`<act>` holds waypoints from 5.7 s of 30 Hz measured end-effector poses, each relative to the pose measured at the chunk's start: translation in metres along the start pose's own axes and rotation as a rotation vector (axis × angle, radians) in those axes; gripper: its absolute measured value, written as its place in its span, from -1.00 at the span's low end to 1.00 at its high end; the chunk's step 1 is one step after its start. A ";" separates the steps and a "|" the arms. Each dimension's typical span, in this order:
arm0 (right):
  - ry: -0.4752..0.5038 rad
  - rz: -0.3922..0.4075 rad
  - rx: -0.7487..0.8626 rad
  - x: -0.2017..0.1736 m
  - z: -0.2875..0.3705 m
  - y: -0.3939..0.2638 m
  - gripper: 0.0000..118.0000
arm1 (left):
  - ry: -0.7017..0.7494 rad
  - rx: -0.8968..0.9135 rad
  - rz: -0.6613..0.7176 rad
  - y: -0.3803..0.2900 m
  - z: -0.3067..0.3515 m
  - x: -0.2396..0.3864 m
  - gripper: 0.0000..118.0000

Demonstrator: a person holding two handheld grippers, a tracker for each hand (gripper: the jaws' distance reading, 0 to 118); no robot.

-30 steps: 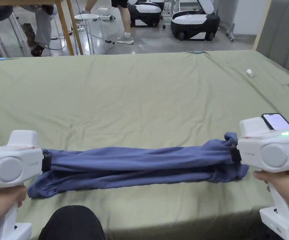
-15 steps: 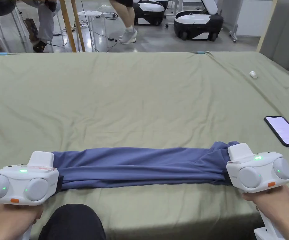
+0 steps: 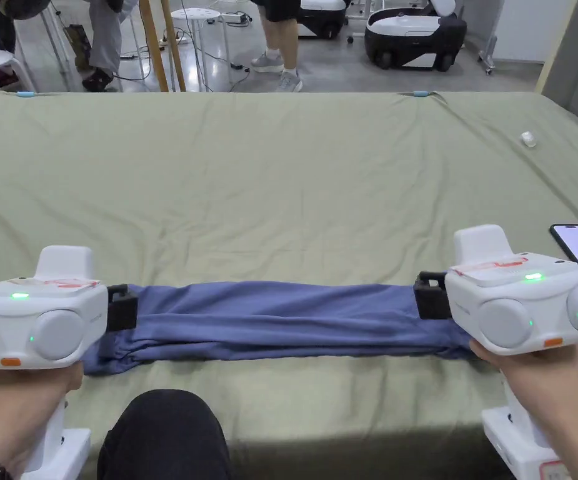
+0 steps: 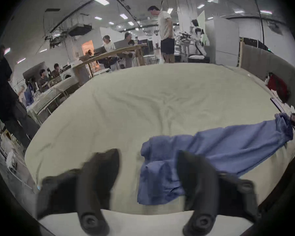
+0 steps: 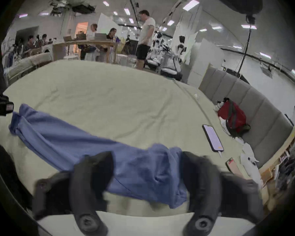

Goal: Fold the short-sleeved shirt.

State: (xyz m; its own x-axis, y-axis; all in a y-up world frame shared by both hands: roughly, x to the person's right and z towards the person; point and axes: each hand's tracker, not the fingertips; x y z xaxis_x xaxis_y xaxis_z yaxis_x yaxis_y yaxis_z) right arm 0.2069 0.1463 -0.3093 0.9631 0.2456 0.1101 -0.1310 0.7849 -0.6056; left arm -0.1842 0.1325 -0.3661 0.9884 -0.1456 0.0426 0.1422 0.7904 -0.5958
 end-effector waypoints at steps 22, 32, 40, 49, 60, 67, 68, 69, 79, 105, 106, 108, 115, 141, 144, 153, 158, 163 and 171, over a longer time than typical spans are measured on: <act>0.155 0.012 -0.029 -0.053 -0.015 -0.002 -1.00 | -0.420 -0.124 0.244 -0.013 -0.057 -0.085 0.84; 0.209 0.024 -0.046 -0.072 -0.016 -0.002 -1.00 | -0.648 -0.231 0.266 -0.036 -0.098 -0.075 0.84; 0.227 0.031 -0.063 -0.078 -0.027 -0.005 -1.00 | -0.629 -0.210 0.105 -0.032 -0.093 -0.059 -0.25; 0.240 0.027 -0.069 -0.079 -0.028 -0.007 -1.00 | -0.662 -0.240 0.176 -0.023 -0.089 -0.061 -0.80; 0.216 0.020 -0.058 -0.077 -0.019 -0.003 -1.00 | -0.578 -0.165 0.279 -0.022 -0.070 -0.105 -0.82; 0.228 0.030 -0.051 -0.086 -0.019 -0.001 -1.00 | -0.381 -0.178 0.395 -0.036 -0.072 -0.194 -0.82; 0.231 0.032 -0.050 -0.087 -0.018 -0.001 -1.00 | -0.385 -0.187 0.383 -0.038 -0.071 -0.199 -0.82; 0.236 0.035 -0.049 -0.089 -0.018 -0.001 -1.00 | -0.394 -0.192 0.373 -0.040 -0.070 -0.201 -0.82; 0.256 0.041 -0.049 -0.091 -0.021 -0.002 -1.00 | -0.654 -0.159 0.273 0.002 -0.044 -0.123 -0.82; 0.231 0.000 -0.068 -0.058 -0.025 -0.014 -1.00 | -0.820 -0.186 0.075 0.035 -0.035 -0.021 0.93; 0.235 0.001 -0.068 -0.060 -0.026 -0.014 -1.00 | -0.801 -0.189 0.117 0.036 -0.036 -0.028 0.81; 0.244 0.001 -0.068 -0.062 -0.026 -0.015 -1.00 | -0.781 -0.207 0.184 0.036 -0.038 -0.041 -0.19; 0.268 -0.002 -0.067 -0.063 -0.024 -0.017 -1.00 | -0.723 -0.311 0.089 0.021 -0.060 -0.025 -1.00; 0.222 -0.043 -0.075 -0.037 -0.011 -0.030 -1.00 | -0.889 -0.398 -0.058 0.058 -0.061 0.049 -1.00; 0.230 -0.045 -0.059 -0.039 -0.007 -0.027 -1.00 | -0.856 -0.314 0.017 0.053 -0.040 0.022 -1.00; 0.269 -0.016 -0.032 -0.049 0.004 -0.025 -1.00 | -0.691 -0.261 0.209 0.019 -0.037 -0.039 -1.00; 0.294 -0.007 -0.024 -0.050 0.010 -0.028 -1.00 | -0.658 -0.231 0.283 0.007 -0.044 -0.046 1.00; 0.298 -0.001 -0.032 -0.050 0.009 -0.029 -1.00 | -0.618 -0.220 0.360 -0.001 -0.039 -0.040 0.94; 0.296 0.000 -0.040 -0.048 0.006 -0.028 -1.00 | -0.760 -0.298 0.458 -0.024 -0.105 -0.070 0.68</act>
State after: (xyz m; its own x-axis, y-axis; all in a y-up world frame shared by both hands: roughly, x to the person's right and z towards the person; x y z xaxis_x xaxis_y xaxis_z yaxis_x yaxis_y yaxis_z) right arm 0.1625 0.1157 -0.2924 0.9906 0.0642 -0.1210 -0.1270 0.7606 -0.6366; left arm -0.2623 0.0613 -0.4389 0.7293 0.6534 0.2030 -0.1851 0.4741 -0.8608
